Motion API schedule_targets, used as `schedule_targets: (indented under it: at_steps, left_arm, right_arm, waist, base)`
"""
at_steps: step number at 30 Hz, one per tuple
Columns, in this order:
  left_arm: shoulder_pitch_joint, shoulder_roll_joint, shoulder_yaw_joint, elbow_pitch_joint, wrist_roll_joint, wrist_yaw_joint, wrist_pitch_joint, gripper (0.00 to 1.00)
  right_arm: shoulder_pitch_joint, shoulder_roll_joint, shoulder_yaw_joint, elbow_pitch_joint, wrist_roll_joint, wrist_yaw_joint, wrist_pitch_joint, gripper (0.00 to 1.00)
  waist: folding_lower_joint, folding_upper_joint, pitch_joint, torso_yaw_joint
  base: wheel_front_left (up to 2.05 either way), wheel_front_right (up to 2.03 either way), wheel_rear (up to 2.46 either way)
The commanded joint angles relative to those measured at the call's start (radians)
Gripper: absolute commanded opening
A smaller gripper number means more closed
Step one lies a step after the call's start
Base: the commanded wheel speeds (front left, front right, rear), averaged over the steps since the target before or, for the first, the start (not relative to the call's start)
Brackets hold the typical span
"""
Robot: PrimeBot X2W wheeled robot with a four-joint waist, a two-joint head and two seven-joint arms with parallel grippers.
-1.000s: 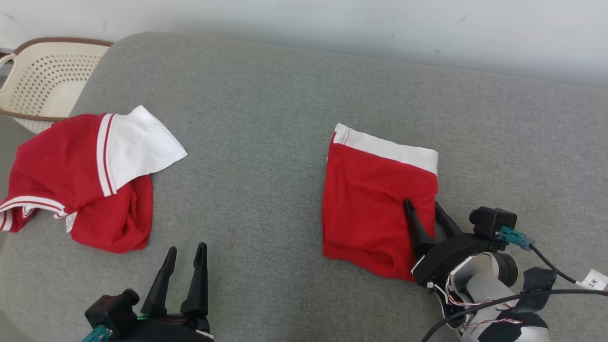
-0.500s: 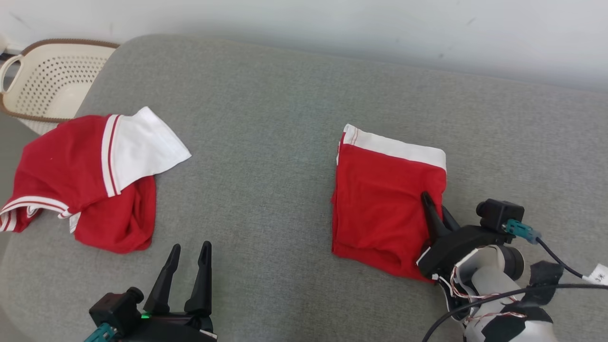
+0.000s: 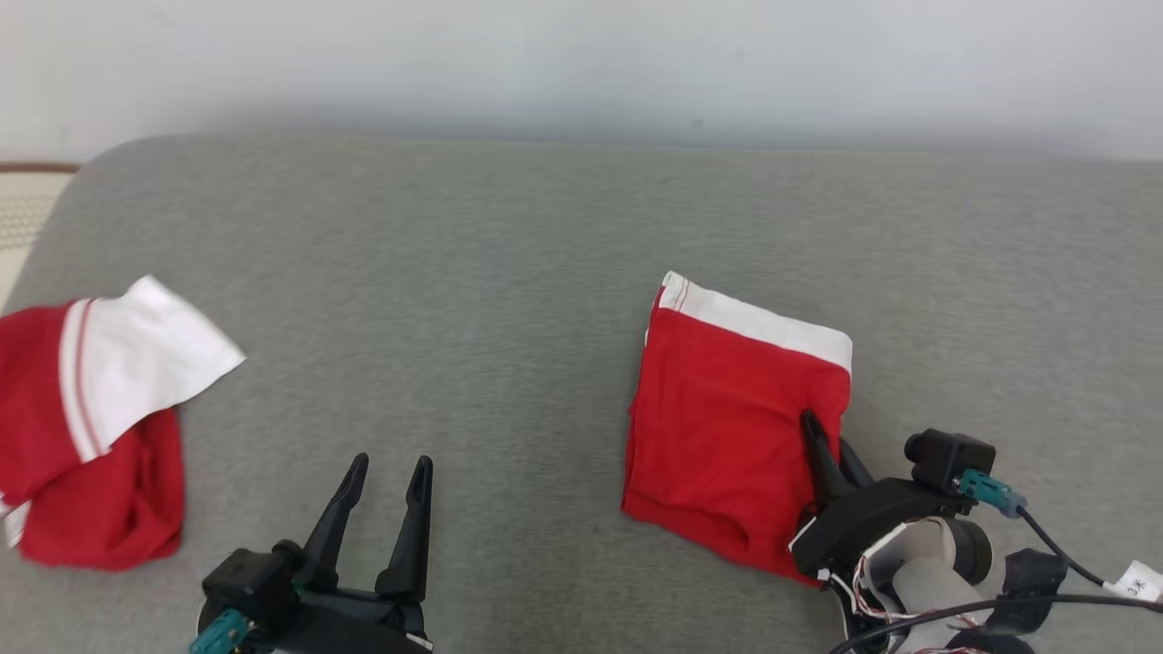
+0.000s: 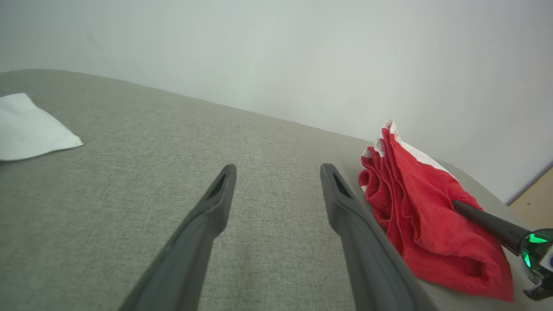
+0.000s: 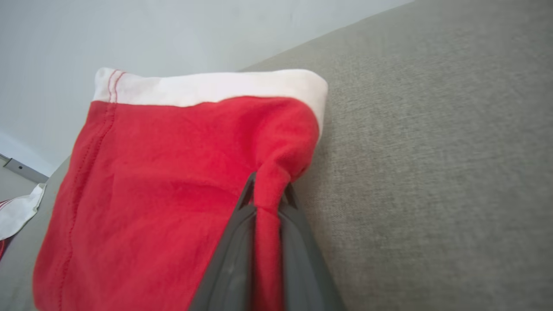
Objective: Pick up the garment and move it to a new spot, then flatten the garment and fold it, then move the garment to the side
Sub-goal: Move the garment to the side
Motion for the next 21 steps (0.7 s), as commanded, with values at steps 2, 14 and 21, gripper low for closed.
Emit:
schedule_targets:
  at_steps: [2,14,21]
  left_arm:
    - [0.002,0.001,0.009,-0.002,0.027,0.001,-0.001,1.00]
    - [0.014,0.001,0.028,0.004,0.072,-0.009,-0.001,1.00]
    - [-0.002,0.002,0.026,-0.007,0.085,-0.013,-0.001,1.00]
  right_arm:
    - [0.021,0.007,-0.006,-0.009,-0.012,0.001,0.000,0.00]
    - [0.064,0.025,-0.017,-0.031,-0.022,0.001,0.000,0.00]
    - [0.075,0.036,-0.016,-0.053,-0.015,0.001,0.000,0.00]
  waist:
    - [0.0000,0.0000,-0.018,-0.140]
    - [0.0000,0.0000,-0.015,-0.375]
    - [0.0000,0.0000,-0.002,-0.462]
  base:
    - [0.00,0.00,0.00]
    - [0.00,0.00,0.00]
    - [0.00,0.00,0.00]
